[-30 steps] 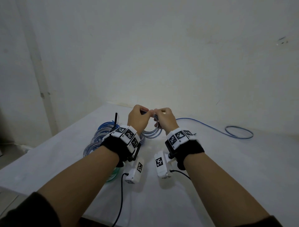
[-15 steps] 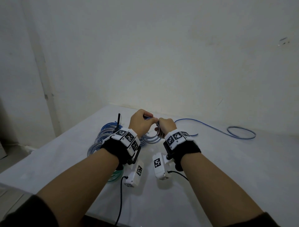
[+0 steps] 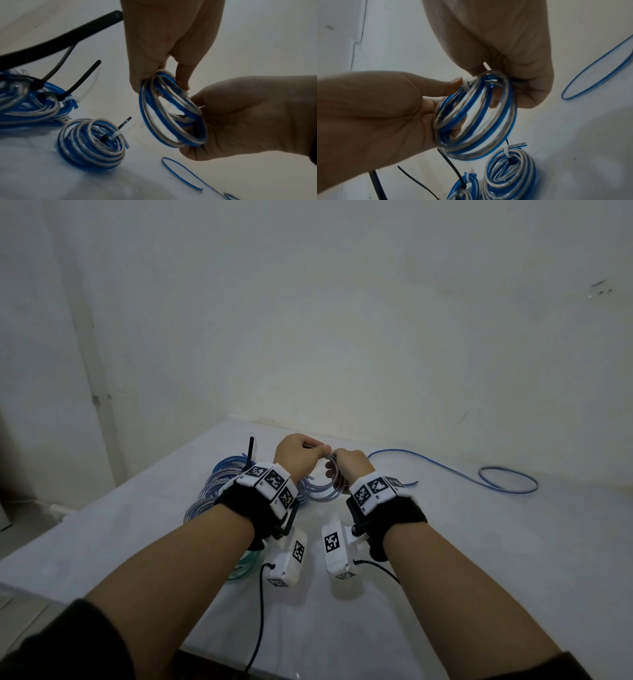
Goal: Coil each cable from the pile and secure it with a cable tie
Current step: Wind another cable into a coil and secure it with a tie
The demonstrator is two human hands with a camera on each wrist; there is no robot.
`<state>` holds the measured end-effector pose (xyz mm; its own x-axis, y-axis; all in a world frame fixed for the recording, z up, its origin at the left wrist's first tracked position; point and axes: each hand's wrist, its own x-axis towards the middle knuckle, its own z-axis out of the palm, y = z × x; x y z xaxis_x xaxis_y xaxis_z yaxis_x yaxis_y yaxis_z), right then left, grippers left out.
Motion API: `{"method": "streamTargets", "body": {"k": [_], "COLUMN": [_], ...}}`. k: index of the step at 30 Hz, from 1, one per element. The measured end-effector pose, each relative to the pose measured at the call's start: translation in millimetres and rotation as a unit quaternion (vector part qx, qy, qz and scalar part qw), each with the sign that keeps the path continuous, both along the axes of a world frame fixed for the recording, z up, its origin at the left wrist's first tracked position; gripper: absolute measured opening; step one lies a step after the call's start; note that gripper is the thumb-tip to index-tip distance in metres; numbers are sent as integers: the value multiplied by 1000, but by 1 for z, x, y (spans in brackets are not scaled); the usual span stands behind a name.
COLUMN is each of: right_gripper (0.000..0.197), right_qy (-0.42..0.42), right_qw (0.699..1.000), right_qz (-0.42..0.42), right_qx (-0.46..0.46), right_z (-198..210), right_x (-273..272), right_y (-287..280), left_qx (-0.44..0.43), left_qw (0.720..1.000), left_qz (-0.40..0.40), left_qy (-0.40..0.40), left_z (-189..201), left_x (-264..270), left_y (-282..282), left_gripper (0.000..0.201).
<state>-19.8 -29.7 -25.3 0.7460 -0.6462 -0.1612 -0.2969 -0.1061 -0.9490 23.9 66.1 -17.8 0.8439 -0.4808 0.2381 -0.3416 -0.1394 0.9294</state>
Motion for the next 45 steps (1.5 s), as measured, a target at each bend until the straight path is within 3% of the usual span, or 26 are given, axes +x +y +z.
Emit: {"method": "streamTargets", "body": {"k": [6, 12, 15, 20, 30, 45], "right_gripper": [31, 18, 22, 23, 32, 31], "right_qy": [-16, 4, -5, -16, -36, -5], "right_qw": [1000, 994, 993, 995, 998, 1000], "right_qz": [-18, -63, -79, -84, -39, 8], "right_qx": [-15, -91, -88, -49, -30, -20], "right_z": [4, 11, 9, 4, 10, -2], "right_x": [-1, 0, 1, 7, 8, 7], "right_y": [-5, -10, -11, -8, -1, 9], "left_qx": [-37, 78, 50, 58, 36, 88], "left_qw": [999, 993, 994, 997, 998, 996], "left_qz": [7, -80, -81, -36, 33, 3], "left_qy": [35, 49, 51, -27, -33, -21], "left_z": [-4, 3, 8, 6, 5, 1], "left_x": [1, -2, -6, -8, -3, 10], "left_y": [-7, -8, -8, -10, -5, 8], "left_gripper": [6, 33, 33, 32, 25, 25]}}
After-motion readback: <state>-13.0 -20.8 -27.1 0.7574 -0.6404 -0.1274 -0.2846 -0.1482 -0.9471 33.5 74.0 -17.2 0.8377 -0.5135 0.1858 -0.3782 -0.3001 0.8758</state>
